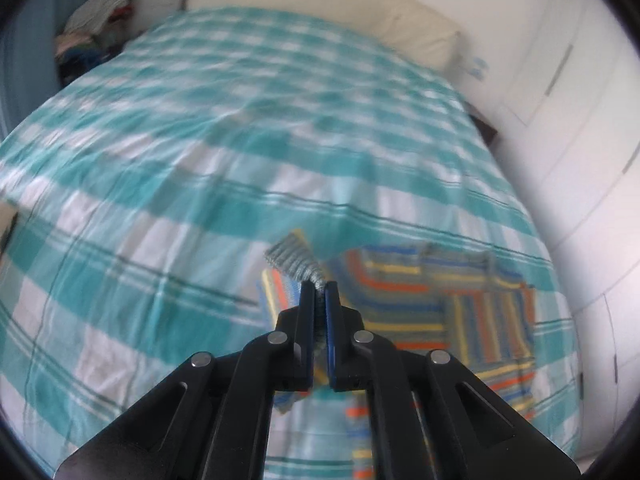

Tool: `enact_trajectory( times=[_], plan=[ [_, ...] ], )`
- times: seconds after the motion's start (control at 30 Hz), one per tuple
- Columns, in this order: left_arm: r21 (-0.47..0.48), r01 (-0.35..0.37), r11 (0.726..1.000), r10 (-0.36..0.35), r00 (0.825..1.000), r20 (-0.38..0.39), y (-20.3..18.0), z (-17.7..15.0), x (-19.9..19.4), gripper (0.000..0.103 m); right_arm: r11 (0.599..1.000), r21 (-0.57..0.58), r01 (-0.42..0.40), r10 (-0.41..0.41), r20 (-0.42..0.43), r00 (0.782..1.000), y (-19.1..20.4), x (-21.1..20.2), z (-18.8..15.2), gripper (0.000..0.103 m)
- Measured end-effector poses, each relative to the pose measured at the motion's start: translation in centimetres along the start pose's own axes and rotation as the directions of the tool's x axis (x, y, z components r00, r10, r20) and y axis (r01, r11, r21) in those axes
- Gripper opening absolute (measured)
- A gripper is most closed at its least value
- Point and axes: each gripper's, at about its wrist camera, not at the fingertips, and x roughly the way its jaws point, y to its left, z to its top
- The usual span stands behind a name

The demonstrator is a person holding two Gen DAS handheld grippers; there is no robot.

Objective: Fold small clothes

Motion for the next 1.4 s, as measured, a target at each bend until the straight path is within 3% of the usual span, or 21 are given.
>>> enact_trajectory(
  times=[0.1, 0.23, 0.3, 0.37, 0.4, 0.43, 0.5, 0.57, 0.7, 0.73, 0.8, 0.87, 0.9, 0.97, 1.03, 1.1, 1.17, 1.3, 1.4],
  plan=[
    [0.093, 0.099, 0.991, -0.097, 0.995, -0.026, -8.0, 0.8, 1.8, 0.003, 1.0, 0.015, -0.015, 0.014, 0.019, 1.0, -0.2, -0.2, -0.2, 0.082],
    [0.193, 0.168, 0.967, -0.154, 0.984, -0.087, -16.1, -0.7, 6.0, 0.003, 0.999, 0.032, -0.035, 0.034, 0.035, 0.999, -0.5, -0.5, -0.3, 0.082],
    [0.228, 0.248, 0.942, -0.219, 0.965, -0.144, -19.5, -2.3, 8.4, 0.01, 0.998, 0.04, -0.045, 0.043, 0.043, 0.998, -0.7, -0.5, -0.4, 0.082],
    [0.226, 0.253, 0.941, -0.209, 0.957, -0.199, -21.5, -3.8, 10.2, 0.04, 0.998, 0.045, -0.054, 0.051, 0.05, 0.997, -0.8, -0.6, -0.5, 0.082],
    [0.217, 0.237, 0.947, -0.19, 0.958, -0.217, -22.1, -4.3, 10.7, 0.069, 0.997, 0.048, -0.058, 0.055, 0.052, 0.997, -0.9, -0.6, -0.5, 0.082],
    [0.21, 0.228, 0.951, -0.185, 0.961, -0.207, -22.1, -4.8, 10.5, 0.079, 0.997, 0.05, -0.061, 0.058, 0.054, 0.997, -0.9, -0.6, -0.5, 0.082],
    [0.221, 0.227, 0.948, -0.186, 0.964, -0.192, -21.1, -5.0, 9.5, 0.08, 0.996, 0.052, -0.068, 0.065, 0.058, 0.996, -1.0, -0.7, -0.5, 0.082],
    [0.24, 0.186, 0.953, -0.144, 0.972, -0.184, -19.5, -4.9, 8.6, 0.081, 0.996, 0.053, -0.071, 0.068, 0.062, 0.996, -1.1, -0.7, -0.6, 0.082],
    [0.297, -0.025, 0.955, 0.067, 0.989, -0.131, -11.9, -5.6, 5.3, 0.087, 0.996, 0.049, -0.068, 0.064, 0.063, 0.996, -0.9, -0.8, -0.6, 0.082],
    [0.314, -0.09, 0.945, 0.132, 0.984, -0.116, -10.0, -5.9, 4.6, 0.088, 0.996, 0.051, -0.069, 0.065, 0.064, 0.996, -0.9, -0.9, -0.6, 0.082],
    [0.344, -0.228, 0.911, 0.272, 0.958, -0.087, -5.7, -7.0, 2.5, 0.088, 0.996, 0.059, -0.074, 0.071, 0.063, 0.995, -1.0, -1.0, -0.6, 0.082],
    [0.345, -0.307, 0.887, 0.352, 0.933, -0.074, -2.0, -8.5, 0.2, 0.088, 0.994, 0.069, -0.083, 0.079, 0.06, 0.995, -1.1, -1.3, -0.5, 0.082],
    [0.338, -0.321, 0.885, 0.364, 0.929, -0.069, -0.3, -9.6, -1.1, 0.089, 0.993, 0.078, -0.091, 0.086, 0.059, 0.995, -1.3, -1.5, -0.4, 0.082],
    [0.324, -0.308, 0.894, 0.346, 0.936, -0.064, 1.7, -12.2, -3.3, 0.092, 0.989, 0.103, -0.106, 0.1, 0.065, 0.993, -1.7, -2.1, 0.0, 0.082],
    [0.296, -0.26, 0.919, 0.291, 0.955, -0.064, 2.5, -15.6, -4.9, 0.096, 0.987, 0.121, -0.103, 0.092, 0.09, 0.992, -2.3, -3.0, 0.7, 0.082],
    [0.247, -0.185, 0.951, 0.209, 0.975, -0.075, 2.7, -19.1, -5.5, 0.097, 0.992, 0.11, -0.064, 0.052, 0.11, 0.993, -2.9, -3.7, 1.9, 0.082],
    [0.187, -0.128, 0.974, 0.147, 0.985, -0.093, 2.1, -22.2, -5.2, 0.097, 0.996, 0.089, 0.005, -0.017, 0.131, 0.991, -3.6, -4.4, 3.5, 0.082],
    [0.159, -0.08, 0.984, 0.097, 0.99, -0.103, 0.7, -26.5, -3.2, 0.097, 0.992, 0.064, 0.105, -0.115, 0.168, 0.979, -5.8, -5.0, 6.6, 0.082],
    [0.164, -0.109, 0.981, 0.126, 0.987, -0.096, 0.2, -27.7, -2.4, 0.097, 0.983, 0.079, 0.165, -0.177, 0.178, 0.968, -8.2, -4.1, 8.3, 0.082]
  ],
)
